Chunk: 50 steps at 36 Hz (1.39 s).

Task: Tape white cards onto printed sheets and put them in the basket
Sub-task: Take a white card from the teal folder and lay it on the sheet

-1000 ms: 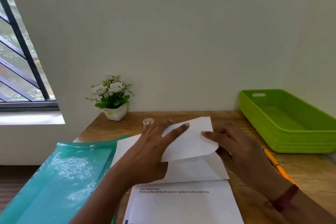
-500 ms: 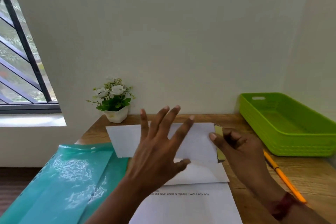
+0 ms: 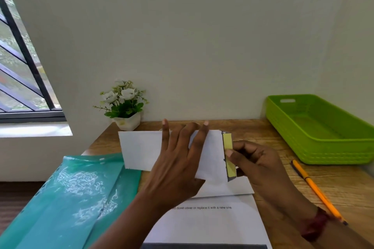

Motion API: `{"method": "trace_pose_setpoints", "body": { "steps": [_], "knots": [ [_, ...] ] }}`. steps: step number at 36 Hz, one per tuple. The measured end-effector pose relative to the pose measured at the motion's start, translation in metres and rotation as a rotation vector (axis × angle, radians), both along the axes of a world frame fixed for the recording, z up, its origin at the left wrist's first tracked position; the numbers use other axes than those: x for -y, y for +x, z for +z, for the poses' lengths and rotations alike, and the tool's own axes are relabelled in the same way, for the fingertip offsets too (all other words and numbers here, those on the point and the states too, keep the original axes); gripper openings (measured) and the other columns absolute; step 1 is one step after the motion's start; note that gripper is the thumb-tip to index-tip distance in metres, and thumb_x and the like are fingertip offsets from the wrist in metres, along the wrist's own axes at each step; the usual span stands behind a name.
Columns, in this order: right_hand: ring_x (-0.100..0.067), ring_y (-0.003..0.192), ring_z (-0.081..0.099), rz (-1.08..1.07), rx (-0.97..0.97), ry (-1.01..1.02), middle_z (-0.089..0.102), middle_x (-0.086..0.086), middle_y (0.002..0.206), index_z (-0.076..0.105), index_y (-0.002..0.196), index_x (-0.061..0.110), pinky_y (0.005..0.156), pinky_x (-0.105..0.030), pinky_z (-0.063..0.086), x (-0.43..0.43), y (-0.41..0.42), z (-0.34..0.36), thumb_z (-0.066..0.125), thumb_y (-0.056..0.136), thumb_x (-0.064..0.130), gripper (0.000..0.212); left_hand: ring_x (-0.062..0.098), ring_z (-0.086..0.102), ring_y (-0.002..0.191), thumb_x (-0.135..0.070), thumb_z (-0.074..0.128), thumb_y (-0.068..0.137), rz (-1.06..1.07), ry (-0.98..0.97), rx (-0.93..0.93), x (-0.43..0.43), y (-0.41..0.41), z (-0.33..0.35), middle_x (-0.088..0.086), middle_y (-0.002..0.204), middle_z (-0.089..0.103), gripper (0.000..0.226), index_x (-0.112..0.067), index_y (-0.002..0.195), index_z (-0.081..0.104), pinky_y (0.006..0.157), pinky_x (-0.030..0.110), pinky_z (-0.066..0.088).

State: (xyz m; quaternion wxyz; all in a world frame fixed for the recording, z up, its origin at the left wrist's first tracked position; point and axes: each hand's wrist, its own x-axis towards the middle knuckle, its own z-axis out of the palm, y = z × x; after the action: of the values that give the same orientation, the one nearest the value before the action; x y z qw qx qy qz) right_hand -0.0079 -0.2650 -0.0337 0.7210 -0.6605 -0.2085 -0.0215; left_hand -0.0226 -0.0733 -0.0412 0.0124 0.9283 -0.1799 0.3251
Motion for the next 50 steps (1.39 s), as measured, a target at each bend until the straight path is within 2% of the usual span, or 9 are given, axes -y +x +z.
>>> {"method": "trace_pose_setpoints", "body": {
  "steps": [3,7,14,19,24,32,40,47,50],
  "knots": [
    [-0.008,0.063,0.069,-0.074,0.086,-0.095,0.076,0.004,0.077,0.075,0.087,0.017,0.056,-0.017,0.051,-0.001,0.000,-0.001,0.065,0.085,-0.004,0.023,0.032,0.038,0.127,-0.051,0.083,0.059,-0.018,0.008,0.000,0.000,-0.001,0.000,0.013,0.135,0.036,0.123,-0.016,0.151,0.010,0.118,0.060,-0.002],
    [-0.022,0.064,0.069,-0.136,0.127,-0.171,0.075,-0.001,0.075,0.076,0.084,0.019,0.059,-0.026,0.056,-0.002,0.004,-0.006,0.074,0.079,0.000,0.019,0.032,0.036,0.126,-0.052,0.086,0.056,-0.017,0.047,-0.002,0.002,0.000,-0.001,0.014,0.134,0.035,0.129,-0.016,0.152,0.009,0.117,0.060,-0.001],
    [-0.013,0.070,0.073,-0.075,0.078,-0.281,0.076,0.006,0.076,0.077,0.083,0.018,0.062,-0.024,0.057,-0.004,0.008,0.000,0.081,0.072,0.006,0.017,0.033,0.032,0.130,-0.057,0.084,0.054,-0.042,0.113,-0.041,0.002,-0.002,-0.001,0.014,0.135,0.034,0.134,-0.016,0.155,0.005,0.115,0.059,-0.003],
    [-0.011,0.054,0.064,-0.260,0.337,-0.361,0.069,0.006,0.062,0.074,0.068,0.017,0.052,-0.021,0.052,-0.007,0.007,-0.005,0.082,0.070,0.008,0.012,0.031,0.032,0.127,-0.056,0.084,0.054,-0.021,0.108,-0.023,0.005,-0.004,-0.002,0.013,0.132,0.035,0.135,-0.014,0.155,0.005,0.116,0.056,-0.003],
    [-0.006,0.053,0.061,-0.367,0.580,-0.328,0.063,0.012,0.057,0.069,0.066,0.018,0.048,-0.012,0.045,-0.009,0.005,-0.006,0.074,0.075,0.036,0.020,0.030,0.034,0.125,-0.054,0.085,0.053,0.007,0.086,0.040,0.007,-0.004,0.000,0.013,0.130,0.037,0.132,-0.013,0.153,0.008,0.116,0.056,-0.003],
    [-0.020,0.060,0.064,-0.157,0.280,-0.324,0.070,0.003,0.066,0.072,0.071,0.021,0.054,-0.018,0.048,-0.007,0.010,0.000,0.084,0.065,0.005,0.021,0.030,0.034,0.124,-0.061,0.080,0.056,-0.022,0.087,0.033,0.004,-0.007,0.002,0.012,0.130,0.036,0.130,-0.013,0.152,0.008,0.117,0.055,-0.008],
    [0.003,0.070,0.063,-0.238,0.380,-0.428,0.065,0.016,0.077,0.064,0.099,0.022,0.053,-0.005,0.042,-0.012,0.004,-0.003,0.081,0.068,0.000,0.042,0.030,0.035,0.124,-0.061,0.081,0.056,-0.024,0.117,0.034,0.008,-0.006,-0.001,0.013,0.131,0.037,0.131,-0.012,0.153,0.008,0.115,0.060,-0.001],
    [-0.020,0.052,0.064,-0.215,0.274,-0.265,0.069,-0.002,0.061,0.074,0.072,0.014,0.043,-0.030,0.050,-0.016,0.003,-0.011,0.070,0.077,-0.011,0.025,0.029,0.032,0.128,-0.065,0.080,0.054,-0.028,0.130,0.029,0.010,-0.006,-0.006,0.013,0.138,0.034,0.143,-0.011,0.155,-0.005,0.117,0.063,0.004],
    [-0.010,0.046,0.062,-0.137,0.164,-0.145,0.069,0.000,0.056,0.073,0.061,0.019,0.040,-0.019,0.046,-0.015,0.002,-0.005,0.070,0.072,-0.017,0.038,0.030,0.031,0.131,-0.067,0.079,0.055,-0.031,0.114,0.007,0.005,-0.004,-0.004,0.013,0.141,0.031,0.144,-0.009,0.155,-0.008,0.114,0.060,0.003]
  ]
}}
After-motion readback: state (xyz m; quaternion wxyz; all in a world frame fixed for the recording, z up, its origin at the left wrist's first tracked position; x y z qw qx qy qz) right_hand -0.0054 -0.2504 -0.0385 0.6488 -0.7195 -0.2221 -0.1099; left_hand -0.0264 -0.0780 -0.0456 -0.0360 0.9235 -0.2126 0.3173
